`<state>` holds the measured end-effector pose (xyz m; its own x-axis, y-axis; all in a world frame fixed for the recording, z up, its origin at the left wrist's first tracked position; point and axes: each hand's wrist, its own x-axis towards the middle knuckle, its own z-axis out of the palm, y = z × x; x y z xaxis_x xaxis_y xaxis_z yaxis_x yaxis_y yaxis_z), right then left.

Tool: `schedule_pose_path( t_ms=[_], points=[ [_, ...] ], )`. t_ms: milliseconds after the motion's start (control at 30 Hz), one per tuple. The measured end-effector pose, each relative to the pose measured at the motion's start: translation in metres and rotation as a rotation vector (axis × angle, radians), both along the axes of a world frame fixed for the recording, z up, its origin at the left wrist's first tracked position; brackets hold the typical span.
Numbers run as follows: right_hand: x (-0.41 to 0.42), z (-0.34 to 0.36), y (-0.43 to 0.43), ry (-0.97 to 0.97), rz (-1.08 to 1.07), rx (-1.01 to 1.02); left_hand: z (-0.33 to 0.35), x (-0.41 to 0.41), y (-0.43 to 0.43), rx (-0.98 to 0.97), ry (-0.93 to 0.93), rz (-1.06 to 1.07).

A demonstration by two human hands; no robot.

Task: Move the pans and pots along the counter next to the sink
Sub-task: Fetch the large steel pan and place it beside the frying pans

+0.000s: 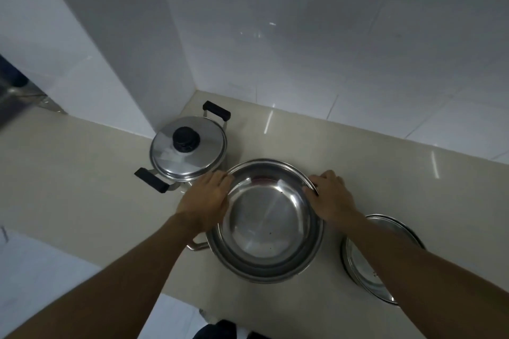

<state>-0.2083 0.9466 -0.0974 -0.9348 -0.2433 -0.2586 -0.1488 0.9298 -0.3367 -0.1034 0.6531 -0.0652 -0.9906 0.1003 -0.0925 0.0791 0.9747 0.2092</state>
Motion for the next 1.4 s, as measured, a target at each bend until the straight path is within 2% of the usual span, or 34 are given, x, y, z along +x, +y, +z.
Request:
schedule_pose_path(
  t_ms=[200, 333, 533, 900, 1100, 1400],
  points=[
    [0.013, -0.003, -0.016, 0.055, 0.032, -0.013, -0.006, 0.047, -0.026, 0.206, -0.146, 0.274],
    [0.019, -0.006, -0.027, 0.100, 0.050, 0.012, -0.016, 0.066, -0.039, 0.249, -0.268, 0.438],
    [0.030, -0.009, -0.030, 0.136, 0.071, 0.023, -0.026, 0.090, -0.045, 0.379, -0.314, 0.455],
    [0.100, 0.001, -0.077, 0.128, 0.141, -0.020, -0.008, 0.171, -0.082, 0.343, -0.229, 0.551],
    [0.163, 0.030, -0.143, 0.131, 0.252, -0.062, 0.015, 0.262, -0.127, 0.315, -0.146, 0.673],
    [0.260, 0.062, -0.266, 0.173, 0.478, -0.123, 0.049, 0.414, -0.200, 0.169, -0.094, 0.846]
  ],
)
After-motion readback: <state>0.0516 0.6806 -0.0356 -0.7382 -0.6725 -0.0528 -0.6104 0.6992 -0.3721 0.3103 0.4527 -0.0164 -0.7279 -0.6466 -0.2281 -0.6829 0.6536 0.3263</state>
